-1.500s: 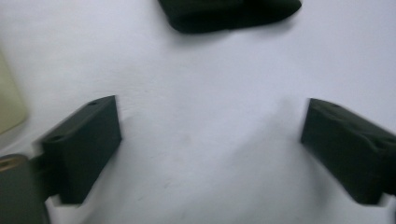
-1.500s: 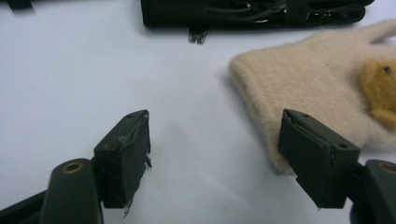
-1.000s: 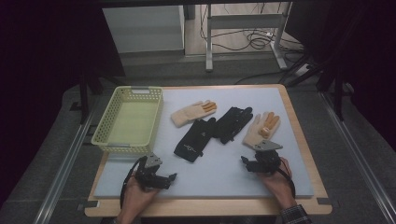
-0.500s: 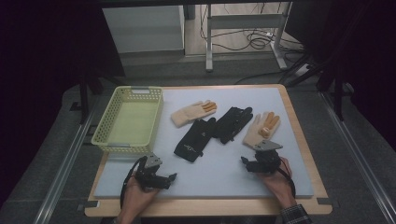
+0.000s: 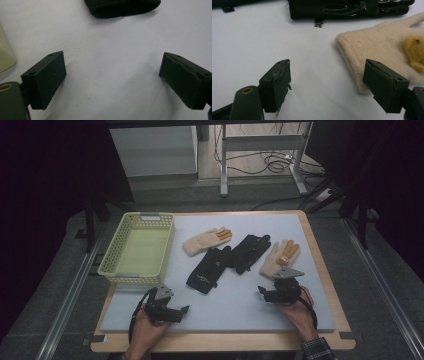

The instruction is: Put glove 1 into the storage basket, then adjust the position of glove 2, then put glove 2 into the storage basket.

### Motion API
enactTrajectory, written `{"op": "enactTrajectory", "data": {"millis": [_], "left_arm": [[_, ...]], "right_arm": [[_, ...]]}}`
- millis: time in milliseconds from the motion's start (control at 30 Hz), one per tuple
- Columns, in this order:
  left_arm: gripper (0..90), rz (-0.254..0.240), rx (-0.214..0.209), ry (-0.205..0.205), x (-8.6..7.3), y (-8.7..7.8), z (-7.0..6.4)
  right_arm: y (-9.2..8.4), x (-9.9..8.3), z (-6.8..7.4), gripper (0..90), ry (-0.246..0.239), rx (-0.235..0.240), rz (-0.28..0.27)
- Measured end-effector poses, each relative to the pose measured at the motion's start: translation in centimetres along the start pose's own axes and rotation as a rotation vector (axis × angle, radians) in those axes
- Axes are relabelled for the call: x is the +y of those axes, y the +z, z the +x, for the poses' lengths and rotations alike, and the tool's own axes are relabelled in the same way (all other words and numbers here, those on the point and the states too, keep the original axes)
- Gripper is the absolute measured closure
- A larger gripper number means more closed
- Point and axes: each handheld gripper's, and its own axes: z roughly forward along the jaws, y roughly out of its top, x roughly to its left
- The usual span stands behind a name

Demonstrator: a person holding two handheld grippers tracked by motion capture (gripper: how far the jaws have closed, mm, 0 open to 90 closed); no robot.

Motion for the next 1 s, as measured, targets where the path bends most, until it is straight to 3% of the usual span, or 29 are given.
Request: {"op": "enactTrajectory", "data": {"millis": [367, 767, 1000], "left_arm": [[7.4, -0.001, 0.001, 0.0, 0.0, 0.0, 0.0], [7.4, -0.002, 0.001, 0.0, 0.0, 0.0, 0.0], [7.5, -0.002, 0.001, 0.0, 0.0, 0.0, 0.0]], "right_arm": [[0.1, 1.4, -0.6, 21.8, 0.041, 0.023, -0.006], [2.0, 3.6, -1.5, 21.7, 0.085, 0.036, 0.006], [3.0, 5.2, -2.1, 22.8, 0.074, 0.032, 0.01]]}}
